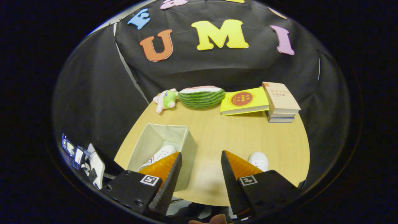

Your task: Open the storage box then place both shoes into the box .Put the left shoe in first, then the right shoe, with the right side of both shoes facing outward in a uniform manner.

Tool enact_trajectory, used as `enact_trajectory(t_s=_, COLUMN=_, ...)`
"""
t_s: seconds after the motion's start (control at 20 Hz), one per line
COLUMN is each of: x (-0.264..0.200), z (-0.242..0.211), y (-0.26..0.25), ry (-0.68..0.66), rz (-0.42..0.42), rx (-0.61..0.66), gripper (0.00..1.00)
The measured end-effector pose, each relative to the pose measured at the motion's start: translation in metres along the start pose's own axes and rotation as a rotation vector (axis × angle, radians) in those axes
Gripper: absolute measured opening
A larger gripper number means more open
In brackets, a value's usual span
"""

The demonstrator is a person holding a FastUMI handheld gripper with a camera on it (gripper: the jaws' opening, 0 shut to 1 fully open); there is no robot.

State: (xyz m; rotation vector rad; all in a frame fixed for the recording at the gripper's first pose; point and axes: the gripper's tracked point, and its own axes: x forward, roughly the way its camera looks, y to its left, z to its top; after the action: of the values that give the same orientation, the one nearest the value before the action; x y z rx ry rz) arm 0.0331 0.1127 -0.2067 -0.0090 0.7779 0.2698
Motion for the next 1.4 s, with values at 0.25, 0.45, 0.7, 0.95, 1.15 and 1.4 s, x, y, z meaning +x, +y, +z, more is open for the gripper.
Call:
enact_trajectory(t_s=0.25, x=-0.006, z=-0.032, y=-0.083, ry=0.080, rz=-0.039, rx=0.093, gripper=0.78)
enact_trajectory(t_s=0.45, x=0.006, z=-0.072, y=-0.145, ry=0.189, rz=-0.072, rx=0.125, gripper=0.78)
enact_trajectory(t_s=0.7, x=0.024, z=-0.131, y=-0.192, ry=0.347, rz=-0.075, rx=0.143, gripper=0.78)
enact_trajectory(t_s=0.95, x=0.058, z=-0.188, y=-0.213, ry=0.487, rz=-0.075, rx=0.122, gripper=0.79)
enact_trajectory(t_s=1.15, x=0.079, z=-0.214, y=-0.221, ry=0.536, rz=-0.063, rx=0.119, gripper=0.80)
enact_trajectory(t_s=1.4, x=0.096, z=-0.223, y=-0.219, ry=0.586, rz=-0.030, rx=0.092, gripper=0.78)
